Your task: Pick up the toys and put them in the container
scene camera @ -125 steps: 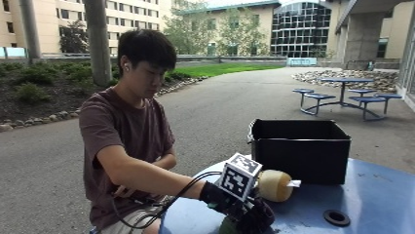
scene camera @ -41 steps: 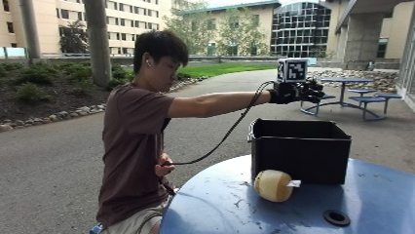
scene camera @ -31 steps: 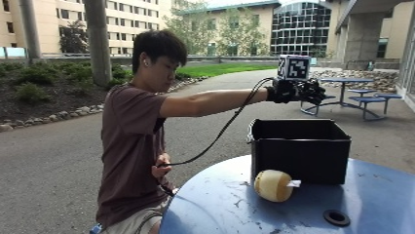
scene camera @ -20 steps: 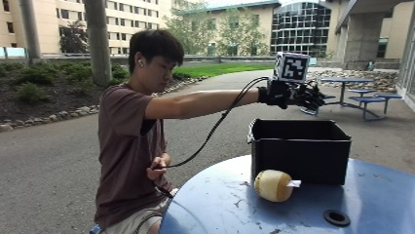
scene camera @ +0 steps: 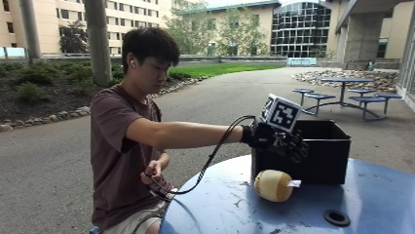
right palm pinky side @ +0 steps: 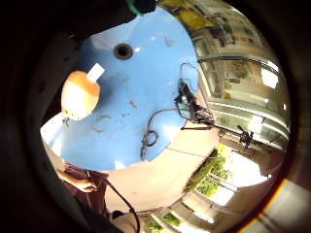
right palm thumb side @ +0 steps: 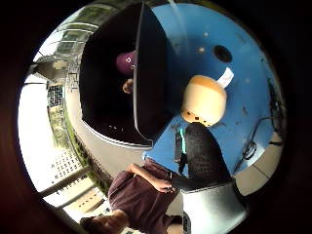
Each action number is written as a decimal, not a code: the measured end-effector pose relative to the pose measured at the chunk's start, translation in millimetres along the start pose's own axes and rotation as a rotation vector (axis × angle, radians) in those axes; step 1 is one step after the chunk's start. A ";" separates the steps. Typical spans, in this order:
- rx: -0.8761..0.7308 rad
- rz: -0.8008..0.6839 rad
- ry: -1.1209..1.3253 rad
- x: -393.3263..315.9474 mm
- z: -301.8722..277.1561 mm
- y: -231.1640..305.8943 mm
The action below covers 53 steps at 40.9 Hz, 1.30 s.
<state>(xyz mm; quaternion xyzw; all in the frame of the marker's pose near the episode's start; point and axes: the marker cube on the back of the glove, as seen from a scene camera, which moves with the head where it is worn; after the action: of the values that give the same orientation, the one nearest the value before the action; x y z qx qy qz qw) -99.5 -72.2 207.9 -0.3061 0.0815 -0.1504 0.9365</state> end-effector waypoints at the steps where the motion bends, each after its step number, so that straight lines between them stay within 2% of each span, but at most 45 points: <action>1: -0.028 -0.004 -0.014 0.3 15.0 -3.1; 8: -0.156 -0.045 -0.057 -12.4 107.9 -30.5; 12: -0.041 -0.038 -0.088 -27.8 141.6 -48.8; 16: 0.145 -0.031 -0.119 -26.8 145.8 -56.0; 20: 0.257 -0.004 -0.167 -25.4 142.3 -63.1; 27: 0.257 0.024 -0.285 -18.0 126.3 -66.6; 33: 0.279 0.069 -0.305 -1.0 84.9 -56.6; 41: 0.380 0.103 -0.234 12.2 -16.6 -23.4; 47: 0.435 0.102 -0.144 -3.5 -101.3 3.3; 53: 0.465 0.097 -0.095 -34.5 -149.4 10.0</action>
<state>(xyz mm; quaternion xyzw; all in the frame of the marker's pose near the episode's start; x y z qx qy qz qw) -166.3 -135.1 84.6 -0.0848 0.0149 -0.1056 0.9907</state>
